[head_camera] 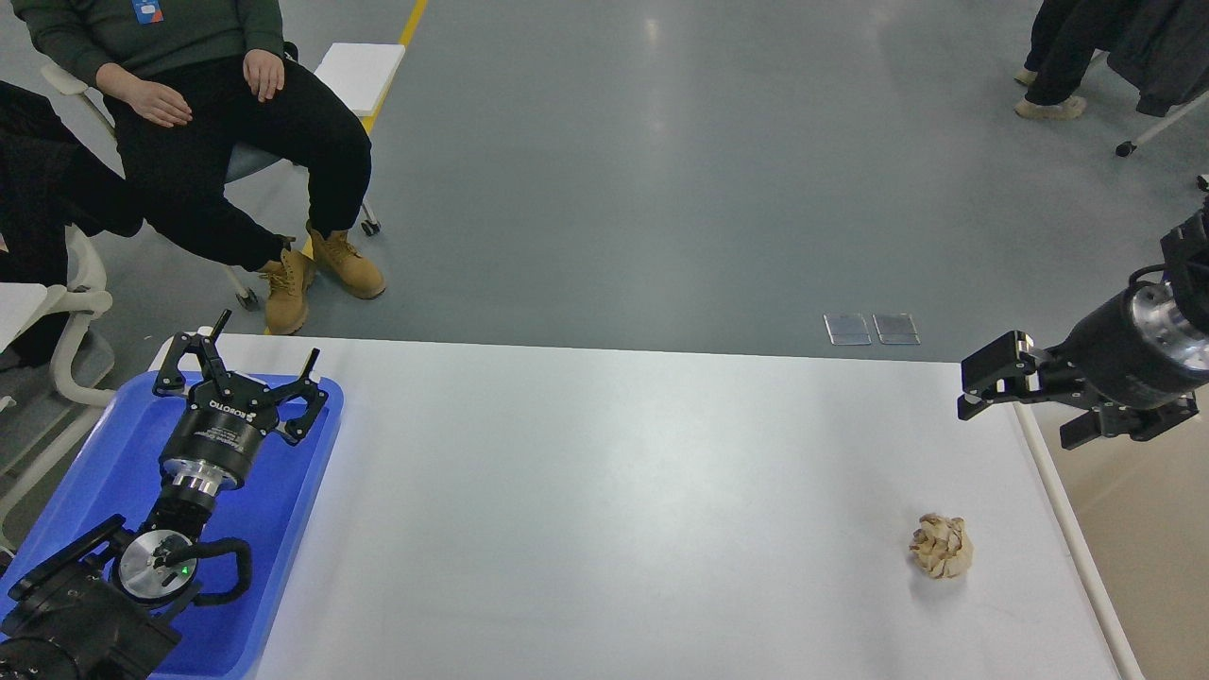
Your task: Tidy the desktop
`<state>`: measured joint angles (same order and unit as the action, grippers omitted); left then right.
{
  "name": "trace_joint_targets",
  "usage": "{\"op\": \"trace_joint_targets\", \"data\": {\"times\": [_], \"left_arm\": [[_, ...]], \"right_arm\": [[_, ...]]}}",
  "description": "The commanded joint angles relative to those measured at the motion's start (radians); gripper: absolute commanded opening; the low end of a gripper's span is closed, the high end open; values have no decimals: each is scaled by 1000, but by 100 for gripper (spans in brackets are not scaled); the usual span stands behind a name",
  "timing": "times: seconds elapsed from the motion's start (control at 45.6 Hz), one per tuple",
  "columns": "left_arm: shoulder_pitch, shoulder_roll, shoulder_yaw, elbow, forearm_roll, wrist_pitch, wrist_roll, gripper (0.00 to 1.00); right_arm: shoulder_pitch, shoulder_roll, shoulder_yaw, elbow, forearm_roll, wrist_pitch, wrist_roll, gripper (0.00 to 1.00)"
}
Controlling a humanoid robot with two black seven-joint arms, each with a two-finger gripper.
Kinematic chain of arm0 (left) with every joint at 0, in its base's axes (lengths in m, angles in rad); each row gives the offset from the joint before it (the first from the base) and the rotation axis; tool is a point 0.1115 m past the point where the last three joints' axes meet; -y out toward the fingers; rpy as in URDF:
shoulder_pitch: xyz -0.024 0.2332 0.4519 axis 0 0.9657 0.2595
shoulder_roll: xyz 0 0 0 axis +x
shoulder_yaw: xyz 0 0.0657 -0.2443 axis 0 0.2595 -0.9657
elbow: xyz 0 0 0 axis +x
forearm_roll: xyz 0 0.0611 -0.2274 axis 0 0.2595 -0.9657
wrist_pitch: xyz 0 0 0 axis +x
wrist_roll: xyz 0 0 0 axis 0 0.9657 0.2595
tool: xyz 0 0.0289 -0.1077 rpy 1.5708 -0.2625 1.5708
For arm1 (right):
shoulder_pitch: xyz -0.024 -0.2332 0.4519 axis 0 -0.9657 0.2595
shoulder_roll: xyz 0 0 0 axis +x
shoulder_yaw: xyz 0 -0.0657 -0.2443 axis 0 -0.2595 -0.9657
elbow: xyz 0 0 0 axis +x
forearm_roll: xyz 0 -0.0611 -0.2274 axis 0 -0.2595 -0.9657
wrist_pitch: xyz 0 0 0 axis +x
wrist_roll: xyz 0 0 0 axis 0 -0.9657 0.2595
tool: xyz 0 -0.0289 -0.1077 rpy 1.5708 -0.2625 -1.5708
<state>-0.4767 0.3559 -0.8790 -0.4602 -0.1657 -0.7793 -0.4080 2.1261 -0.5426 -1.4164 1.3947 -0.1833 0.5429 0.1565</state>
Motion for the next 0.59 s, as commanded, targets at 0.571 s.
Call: {"op": "trace_joint_targets", "data": {"times": [0.571], "left_arm": [[0, 0, 0, 0, 0, 0, 0, 99]], "right_arm": [[-77, -112, 114, -109, 1, 12, 2, 100]]}}
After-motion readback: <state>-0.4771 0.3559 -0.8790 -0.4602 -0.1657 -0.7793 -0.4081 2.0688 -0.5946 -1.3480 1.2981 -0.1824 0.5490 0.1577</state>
